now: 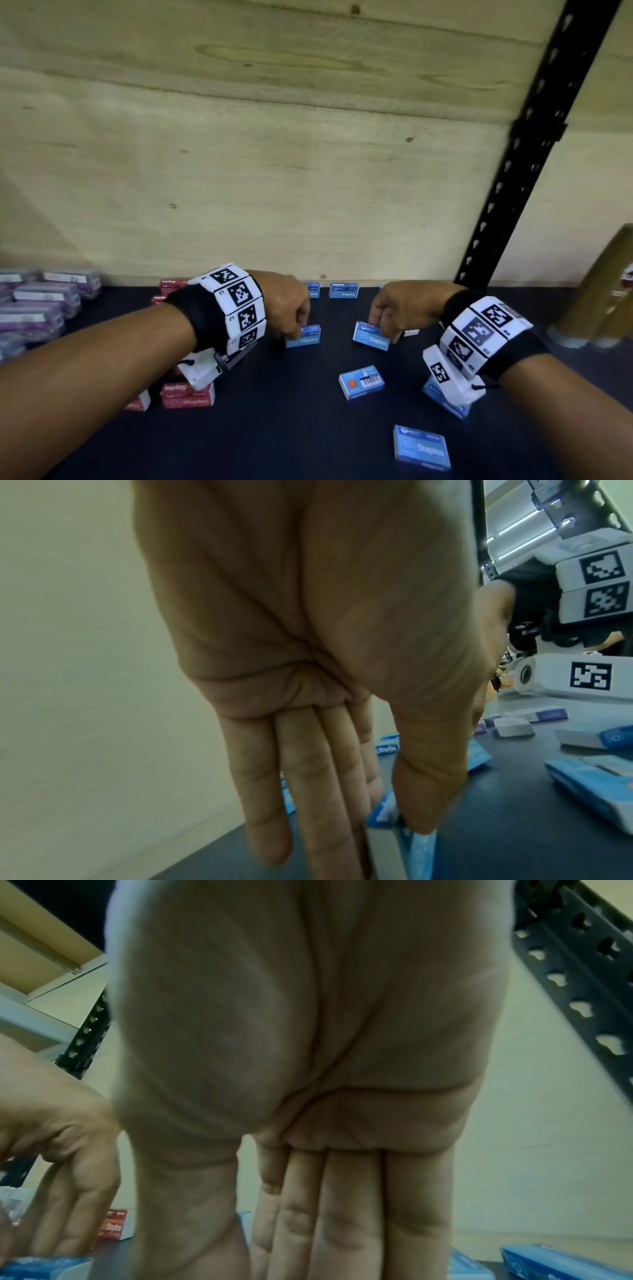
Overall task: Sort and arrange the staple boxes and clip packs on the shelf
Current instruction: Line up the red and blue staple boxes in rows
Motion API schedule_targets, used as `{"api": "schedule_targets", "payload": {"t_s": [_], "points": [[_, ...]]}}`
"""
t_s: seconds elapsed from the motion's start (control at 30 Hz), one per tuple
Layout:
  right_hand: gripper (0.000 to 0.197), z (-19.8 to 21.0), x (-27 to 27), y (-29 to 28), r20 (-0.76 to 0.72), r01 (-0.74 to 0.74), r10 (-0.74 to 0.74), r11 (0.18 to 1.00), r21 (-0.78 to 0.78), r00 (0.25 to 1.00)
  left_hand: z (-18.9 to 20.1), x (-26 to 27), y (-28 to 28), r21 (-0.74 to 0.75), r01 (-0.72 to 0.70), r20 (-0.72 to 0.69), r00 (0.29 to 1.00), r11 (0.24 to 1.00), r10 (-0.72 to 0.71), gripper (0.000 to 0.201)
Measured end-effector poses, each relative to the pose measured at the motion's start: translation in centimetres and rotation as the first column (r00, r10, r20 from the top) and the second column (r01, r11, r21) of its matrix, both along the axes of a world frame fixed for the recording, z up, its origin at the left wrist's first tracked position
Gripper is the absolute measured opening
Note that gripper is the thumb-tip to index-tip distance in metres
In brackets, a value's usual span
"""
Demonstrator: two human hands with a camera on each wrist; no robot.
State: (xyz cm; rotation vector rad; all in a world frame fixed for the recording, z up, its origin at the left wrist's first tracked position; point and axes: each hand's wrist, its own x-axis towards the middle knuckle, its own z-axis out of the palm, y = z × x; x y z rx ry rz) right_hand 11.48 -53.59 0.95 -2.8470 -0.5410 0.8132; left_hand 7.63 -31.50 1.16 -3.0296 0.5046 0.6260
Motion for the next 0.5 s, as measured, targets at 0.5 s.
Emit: {"api": "schedule_targets", "payload": {"t_s": [0.5], "points": [[0.018, 0.3, 0.9, 1.8, 0.248, -0.054, 0.085, 0.990, -0.131, 0.965, -0.3, 2.9, 0.4, 0.137, 0.018, 0.151, 0.988, 0.990, -0.039, 0.012]]}}
